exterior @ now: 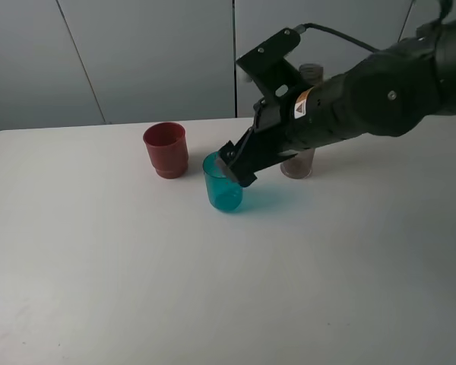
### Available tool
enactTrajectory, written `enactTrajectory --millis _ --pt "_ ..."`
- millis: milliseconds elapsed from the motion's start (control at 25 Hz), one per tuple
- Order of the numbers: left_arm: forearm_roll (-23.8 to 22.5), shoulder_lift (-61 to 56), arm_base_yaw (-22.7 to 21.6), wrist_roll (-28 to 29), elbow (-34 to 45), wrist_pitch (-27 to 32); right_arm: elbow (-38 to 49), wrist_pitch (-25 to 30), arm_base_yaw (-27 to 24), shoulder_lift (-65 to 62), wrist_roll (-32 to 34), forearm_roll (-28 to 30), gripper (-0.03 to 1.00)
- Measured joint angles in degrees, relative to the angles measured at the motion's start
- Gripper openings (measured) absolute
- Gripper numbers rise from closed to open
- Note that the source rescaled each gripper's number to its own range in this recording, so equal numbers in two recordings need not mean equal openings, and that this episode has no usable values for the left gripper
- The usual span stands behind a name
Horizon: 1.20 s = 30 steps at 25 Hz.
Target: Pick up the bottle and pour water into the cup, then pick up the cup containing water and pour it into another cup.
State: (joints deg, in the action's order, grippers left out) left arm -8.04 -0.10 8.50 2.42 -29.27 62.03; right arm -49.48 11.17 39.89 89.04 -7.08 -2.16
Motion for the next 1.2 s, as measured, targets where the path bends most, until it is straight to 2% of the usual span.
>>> enactTrajectory --millis 120,200,320,560,680,800,1000,1200 --pt "0.0 0.0 0.0 0.0 0.0 0.0 0.0 13.9 0.0 -7.6 8.1 -0.2 1.0" --pt "0.0 0.0 0.0 0.0 0.0 0.0 1.0 22.0 -0.1 -12.5 11.2 -0.2 1.0" --pt "0.0 0.0 0.0 0.0 0.0 0.0 5.3 28.3 -2.9 -20.3 14.9 -0.4 1.0" --pt "0.0 0.0 0.0 0.0 0.0 0.0 12.4 35.9 -16.4 -42.1 18.5 -0.4 1.0" --pt "0.0 0.0 0.0 0.0 0.0 0.0 12.6 40.6 -20.6 -54.8 18.5 0.9 1.0" --pt "0.0 0.0 0.0 0.0 0.0 0.0 12.6 44.1 -21.2 -67.2 17.5 2.2 1.0" --pt "0.0 0.0 0.0 0.1 0.0 0.0 13.1 46.6 -21.3 -83.5 13.9 3.9 1.0" --pt "0.0 0.0 0.0 0.2 0.0 0.0 17.9 48.5 -21.4 -88.9 13.1 4.4 1.0"
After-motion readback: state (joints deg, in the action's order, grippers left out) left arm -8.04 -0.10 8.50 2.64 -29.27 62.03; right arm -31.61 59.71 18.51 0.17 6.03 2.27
